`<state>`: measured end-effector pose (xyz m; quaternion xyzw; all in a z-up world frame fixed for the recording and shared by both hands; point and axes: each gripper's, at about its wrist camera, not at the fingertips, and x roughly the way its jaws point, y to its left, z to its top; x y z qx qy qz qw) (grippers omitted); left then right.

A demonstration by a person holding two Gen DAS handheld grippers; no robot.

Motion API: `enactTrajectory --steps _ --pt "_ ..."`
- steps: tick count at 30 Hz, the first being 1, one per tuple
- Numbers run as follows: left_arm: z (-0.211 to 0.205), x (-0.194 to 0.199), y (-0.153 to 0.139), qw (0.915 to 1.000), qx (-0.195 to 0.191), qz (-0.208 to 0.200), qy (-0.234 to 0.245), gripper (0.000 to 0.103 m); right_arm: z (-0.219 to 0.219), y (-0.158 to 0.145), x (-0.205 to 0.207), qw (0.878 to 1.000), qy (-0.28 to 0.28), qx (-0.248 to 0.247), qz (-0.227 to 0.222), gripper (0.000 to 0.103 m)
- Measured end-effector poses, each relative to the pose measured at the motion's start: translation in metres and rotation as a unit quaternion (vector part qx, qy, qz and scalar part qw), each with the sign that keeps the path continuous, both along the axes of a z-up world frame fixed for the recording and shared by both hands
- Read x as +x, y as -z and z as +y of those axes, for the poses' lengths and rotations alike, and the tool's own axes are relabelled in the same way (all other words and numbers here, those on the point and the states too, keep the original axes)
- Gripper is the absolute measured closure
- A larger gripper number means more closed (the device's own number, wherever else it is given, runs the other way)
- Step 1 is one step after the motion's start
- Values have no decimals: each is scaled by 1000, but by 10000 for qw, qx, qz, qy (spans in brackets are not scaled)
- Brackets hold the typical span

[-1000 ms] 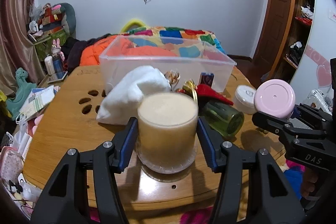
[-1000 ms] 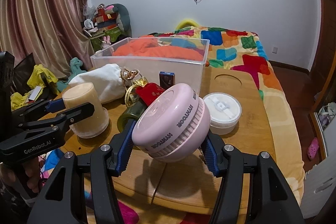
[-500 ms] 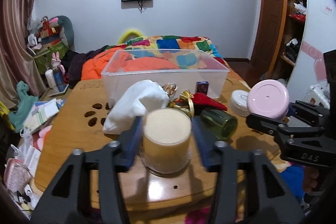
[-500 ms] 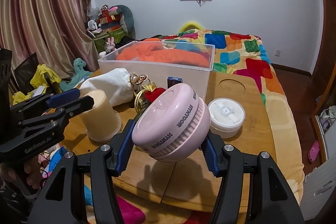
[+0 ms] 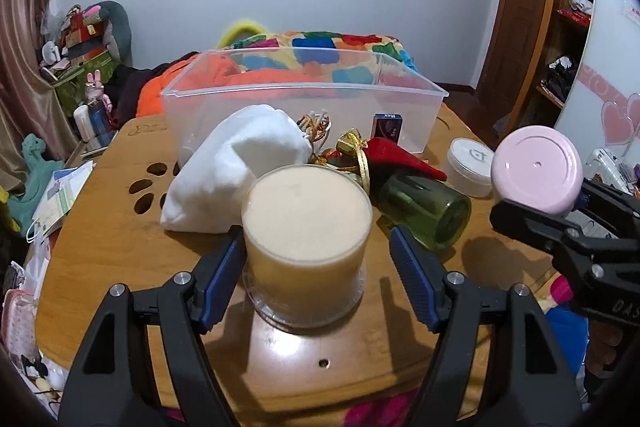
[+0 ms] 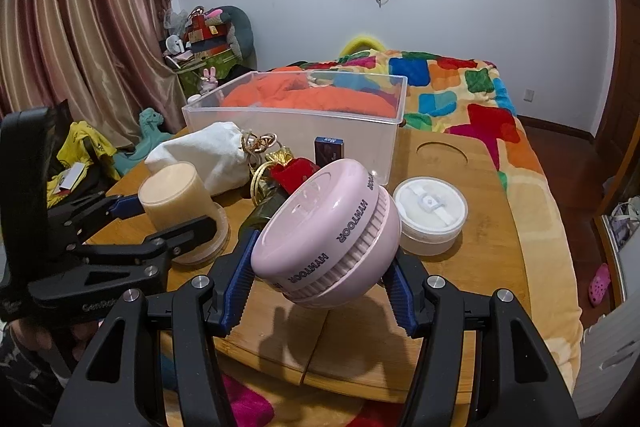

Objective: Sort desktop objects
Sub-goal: 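Lift the candle jar with left tool while right tool lifts the pink container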

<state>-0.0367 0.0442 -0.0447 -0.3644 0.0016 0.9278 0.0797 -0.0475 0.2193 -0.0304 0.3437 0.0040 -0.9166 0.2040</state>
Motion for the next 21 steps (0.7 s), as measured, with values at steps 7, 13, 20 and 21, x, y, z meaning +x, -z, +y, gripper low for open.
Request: enactTrajectory --steps 7,13,20,21 --pt "-2 -18 7 9995 28 -289 117 43 3 0 -2 9999 -58 -81 -23 48" --pt "-3 -19 9 9995 127 -194 200 44 -2 -1 -4 9999 -163 -40 -32 48" --pt "-10 -5 3 9994 242 -137 205 46 -7 -8 -5 9997 -216 -72 -23 48" --pt "-12 -3 3 9992 294 -157 213 46 -8 -9 -4 9997 -221 -56 -14 48"
